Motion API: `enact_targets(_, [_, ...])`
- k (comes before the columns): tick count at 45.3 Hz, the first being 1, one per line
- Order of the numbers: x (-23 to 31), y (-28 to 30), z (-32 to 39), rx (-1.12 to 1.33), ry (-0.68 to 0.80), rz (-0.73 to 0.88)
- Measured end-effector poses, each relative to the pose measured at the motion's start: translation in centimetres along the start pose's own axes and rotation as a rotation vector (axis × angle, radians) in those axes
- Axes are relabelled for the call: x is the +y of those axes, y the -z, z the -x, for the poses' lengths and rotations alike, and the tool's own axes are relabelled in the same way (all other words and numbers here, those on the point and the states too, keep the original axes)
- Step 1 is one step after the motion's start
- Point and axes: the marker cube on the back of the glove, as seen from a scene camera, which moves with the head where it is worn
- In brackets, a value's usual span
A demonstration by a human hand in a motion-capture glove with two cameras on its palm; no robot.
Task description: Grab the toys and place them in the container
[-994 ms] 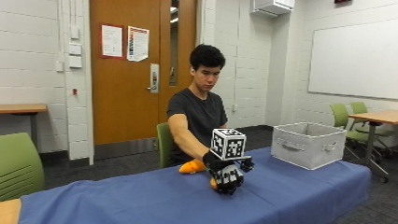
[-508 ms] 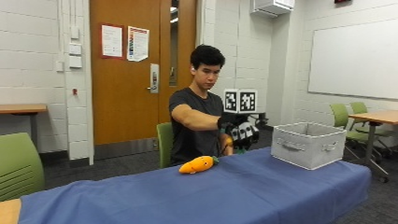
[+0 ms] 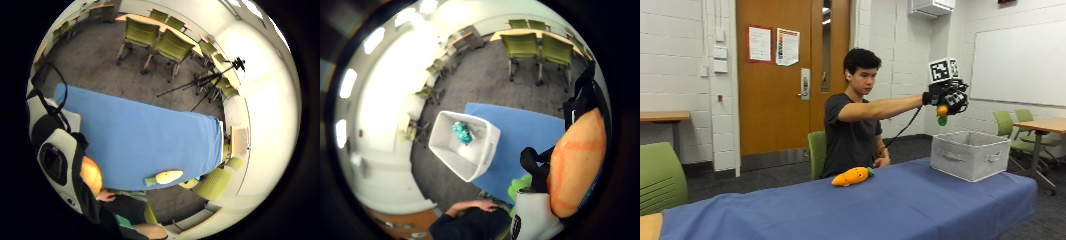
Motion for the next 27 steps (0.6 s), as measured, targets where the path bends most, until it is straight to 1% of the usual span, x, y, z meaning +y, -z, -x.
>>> enact_targets(5, [-1.0, -0.6, 6.3, -0.015, 0.089, 0.003])
enact_targets(10, [-1.3, -1.9, 12.8, 0.034, 0.273, 0.002])
enact_targets(12, [-1.6, -2.4, 14.9, 0.044, 0.281, 0.011])
enact_targets(16, [-2.0, -3.5, 19.4, -0.007, 0.235, 0.036])
enact_targets(19, [-2.1, -4.8, 21.8, -0.027, 0.287, 0.055])
enact_targets(21, [-2.1, -5.6, 22.5, -0.037, 0.321, 0.072])
enact_targets(23, [-2.5, -6.3, 22.2, -0.082, 0.306, 0.093])
enact_targets(25, [-3.3, -6.9, 20.0, -0.106, 0.294, 0.105])
enact_targets(27, [-3.9, -7.7, 17.7, -0.080, 0.306, 0.110])
